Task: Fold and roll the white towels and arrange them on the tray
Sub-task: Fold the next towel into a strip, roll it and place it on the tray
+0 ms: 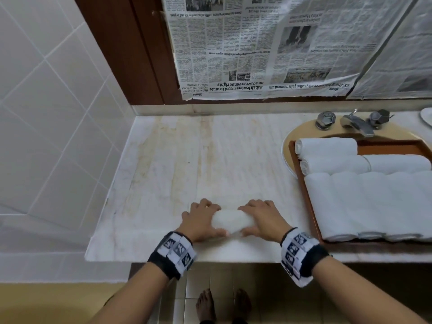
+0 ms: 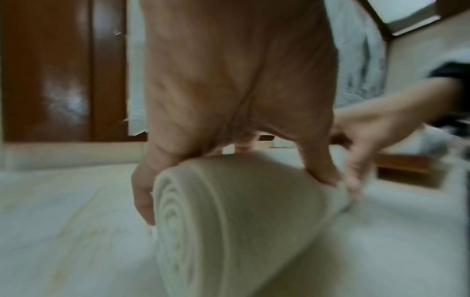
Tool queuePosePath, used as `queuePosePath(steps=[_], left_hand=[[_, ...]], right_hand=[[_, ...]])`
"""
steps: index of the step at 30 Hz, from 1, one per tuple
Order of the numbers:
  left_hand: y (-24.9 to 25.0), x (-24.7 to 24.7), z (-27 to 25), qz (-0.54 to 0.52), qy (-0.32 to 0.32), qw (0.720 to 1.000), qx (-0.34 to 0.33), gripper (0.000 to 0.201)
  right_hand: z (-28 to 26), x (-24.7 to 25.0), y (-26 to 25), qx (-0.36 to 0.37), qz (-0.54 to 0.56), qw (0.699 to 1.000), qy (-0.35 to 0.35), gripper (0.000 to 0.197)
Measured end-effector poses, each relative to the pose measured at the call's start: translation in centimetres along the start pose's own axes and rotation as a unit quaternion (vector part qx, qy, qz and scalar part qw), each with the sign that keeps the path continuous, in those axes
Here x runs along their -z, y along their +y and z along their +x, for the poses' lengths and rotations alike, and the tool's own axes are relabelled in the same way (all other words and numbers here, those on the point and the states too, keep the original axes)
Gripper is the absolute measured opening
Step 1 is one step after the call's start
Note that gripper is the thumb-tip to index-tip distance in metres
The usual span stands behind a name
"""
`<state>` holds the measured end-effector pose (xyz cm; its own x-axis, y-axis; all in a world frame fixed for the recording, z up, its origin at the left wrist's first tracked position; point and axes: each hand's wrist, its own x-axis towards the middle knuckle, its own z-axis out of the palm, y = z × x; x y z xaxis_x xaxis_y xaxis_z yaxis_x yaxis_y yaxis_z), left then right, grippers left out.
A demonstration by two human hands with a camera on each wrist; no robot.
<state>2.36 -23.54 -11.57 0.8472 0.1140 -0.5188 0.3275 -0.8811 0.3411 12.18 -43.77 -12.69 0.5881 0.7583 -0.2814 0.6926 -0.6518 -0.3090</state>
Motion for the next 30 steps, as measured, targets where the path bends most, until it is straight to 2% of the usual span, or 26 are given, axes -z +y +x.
queuePosePath(steps=[3, 6, 8, 11, 13, 14, 17, 21, 23, 27, 30], left_hand=[[1.1, -3.0, -2.2, 0.083, 0.127, 0.988, 0.005, 0.084], [0.8, -5.1, -2.8, 0.153, 0.157, 0.976, 0.007, 0.085], [0.0, -4.5, -2.4, 0.16, 0.126, 0.979, -0.002, 0.088], [-0.4, -1.5, -0.8, 0.097, 0.019, 0.995, -0.011, 0.088], [-0.2, 0.3, 0.3, 0.055, -0.042, 0.998, 0.001, 0.087], [-0.1, 1.0, 0.8, 0.038, -0.061, 0.997, 0.006, 0.087], [-0.4, 2.3, 1.9, 0.013, -0.091, 0.996, 0.013, 0.093], [-0.7, 3.4, 2.7, -0.023, -0.088, 0.995, 0.043, 0.098], [-0.7, 3.8, 2.9, -0.03, -0.092, 0.994, 0.055, 0.101], [-0.7, 4.3, 2.5, -0.034, -0.136, 0.988, 0.07, 0.101], [-0.2, 4.3, 2.1, -0.003, -0.178, 0.983, 0.051, 0.101]], right_hand=[[1.5, 2.3, 0.3, -0.035, 0.088, 0.991, -0.091, 0.06], [1.6, 2.6, 0.3, -0.058, 0.164, 0.975, -0.14, 0.07], [0.6, 1.6, 0.1, -0.056, 0.127, 0.982, -0.125, 0.077], [-1.7, 0.1, 0.3, -0.025, 0.044, 0.998, -0.031, 0.085], [-2.7, -0.3, 0.8, -0.003, 0.003, 1.0, 0.02, 0.084], [-2.9, -0.2, 1.1, 0.006, -0.017, 1.0, 0.022, 0.081], [-2.0, 0.3, 2.0, 0.006, -0.038, 0.999, -0.028, 0.092], [1.0, 1.8, 3.0, -0.029, 0.041, 0.993, -0.111, 0.103], [2.2, 2.7, 3.3, -0.04, 0.052, 0.987, -0.146, 0.101], [2.7, 3.3, 3.3, -0.048, 0.066, 0.978, -0.19, 0.085], [2.3, 2.7, 3.3, -0.049, 0.06, 0.975, -0.21, 0.082]])
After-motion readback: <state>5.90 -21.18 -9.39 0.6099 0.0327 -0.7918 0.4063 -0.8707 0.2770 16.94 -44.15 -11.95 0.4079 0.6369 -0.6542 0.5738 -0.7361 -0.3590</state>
